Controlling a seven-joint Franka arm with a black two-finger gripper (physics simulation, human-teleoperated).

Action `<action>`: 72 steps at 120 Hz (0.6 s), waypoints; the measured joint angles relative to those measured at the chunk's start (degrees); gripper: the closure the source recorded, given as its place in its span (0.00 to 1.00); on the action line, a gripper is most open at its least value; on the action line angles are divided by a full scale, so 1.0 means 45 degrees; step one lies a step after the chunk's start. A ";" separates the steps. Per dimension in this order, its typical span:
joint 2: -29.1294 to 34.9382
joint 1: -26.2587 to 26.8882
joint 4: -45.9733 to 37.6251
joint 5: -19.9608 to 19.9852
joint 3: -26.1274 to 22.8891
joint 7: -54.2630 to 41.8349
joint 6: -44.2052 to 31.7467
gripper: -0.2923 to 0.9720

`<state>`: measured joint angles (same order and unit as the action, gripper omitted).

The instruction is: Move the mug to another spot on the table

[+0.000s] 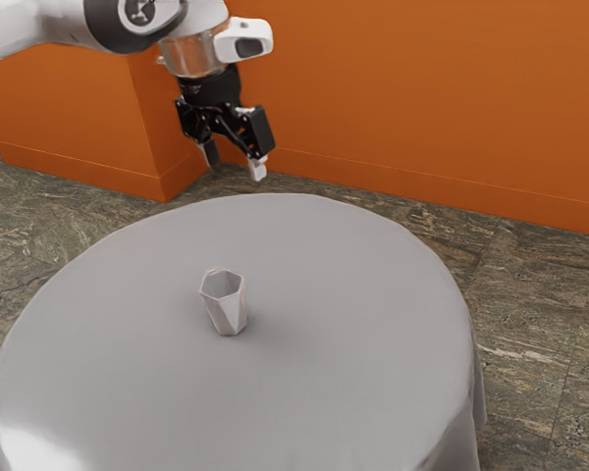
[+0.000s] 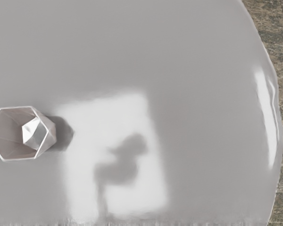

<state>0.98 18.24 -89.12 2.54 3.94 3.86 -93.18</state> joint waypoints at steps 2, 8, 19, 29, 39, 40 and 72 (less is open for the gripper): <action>0.0008 0.0113 0.0003 -0.0012 0.0005 -0.0016 0.0062 0.23; 0.0011 0.0400 0.0001 -0.0040 0.0019 -0.0064 0.0216 0.23; 0.0009 0.0670 0.0210 -0.0179 -0.0004 -0.0143 0.0435 0.23; 0.0002 0.0685 0.0320 -0.0263 -0.0009 -0.0208 0.0562 0.23; 0.0003 0.0509 0.0355 -0.0321 0.0008 -0.0266 0.0649 0.23; 0.0004 0.0482 0.0357 -0.0325 0.0011 -0.0271 0.0656 0.23; -0.0138 -0.1047 0.0381 -0.0521 0.0069 -0.0412 0.0747 0.23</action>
<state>0.36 13.53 -87.40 0.20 4.25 2.01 -89.82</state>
